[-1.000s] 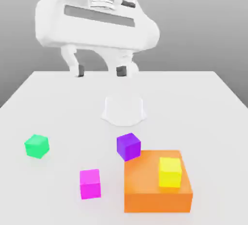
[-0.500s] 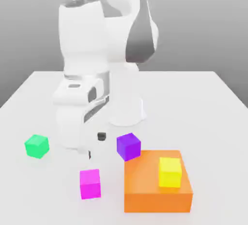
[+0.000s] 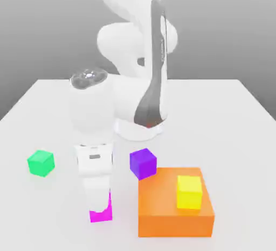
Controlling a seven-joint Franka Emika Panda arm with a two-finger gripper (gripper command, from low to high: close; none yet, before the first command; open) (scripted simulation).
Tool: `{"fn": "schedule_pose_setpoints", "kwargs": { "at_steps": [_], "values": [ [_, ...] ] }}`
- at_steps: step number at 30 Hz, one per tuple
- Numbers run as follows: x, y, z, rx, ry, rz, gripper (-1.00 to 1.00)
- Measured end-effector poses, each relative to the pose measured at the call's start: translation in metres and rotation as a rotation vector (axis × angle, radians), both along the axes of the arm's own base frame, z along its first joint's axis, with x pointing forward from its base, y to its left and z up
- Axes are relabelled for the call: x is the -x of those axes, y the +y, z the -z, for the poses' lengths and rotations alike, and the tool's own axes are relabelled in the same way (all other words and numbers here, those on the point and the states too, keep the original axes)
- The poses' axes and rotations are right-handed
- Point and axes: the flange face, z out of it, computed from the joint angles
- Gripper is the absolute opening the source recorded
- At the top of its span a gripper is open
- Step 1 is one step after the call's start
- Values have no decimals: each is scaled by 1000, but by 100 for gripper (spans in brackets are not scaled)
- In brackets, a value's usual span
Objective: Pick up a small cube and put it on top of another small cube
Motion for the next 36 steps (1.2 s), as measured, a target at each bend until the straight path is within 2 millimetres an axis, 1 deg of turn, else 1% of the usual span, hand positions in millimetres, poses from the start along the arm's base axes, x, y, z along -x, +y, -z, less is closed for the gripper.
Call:
{"fn": "schedule_pose_setpoints", "kwargs": {
  "at_steps": [1,6,7,8,10,15,16,17,20,23,27,30,31,32,35,36],
  "values": [
    [1,0,9,-2,1,1,-100],
    [1,0,9,-3,3,1,-100],
    [2,1,13,-4,3,2,-100],
    [1,0,10,-4,3,1,-100],
    [0,0,-3,-1,0,0,-100],
    [1,1,-44,-4,1,1,-100],
    [-1,6,-51,-7,2,-1,-100],
    [-6,17,-58,-11,2,-7,-100],
    [-20,62,-81,-20,3,-40,-100],
    [-29,104,-105,-24,5,-55,-100],
    [-33,152,-138,-19,7,-53,-100],
    [-30,188,-163,-10,6,-52,-100],
    [-29,197,-166,-8,6,-53,-100],
    [-29,202,-160,-8,6,-54,-100],
    [-28,207,-129,-8,6,-57,-100],
    [-28,207,-117,-6,5,-55,100]
  ]
}}
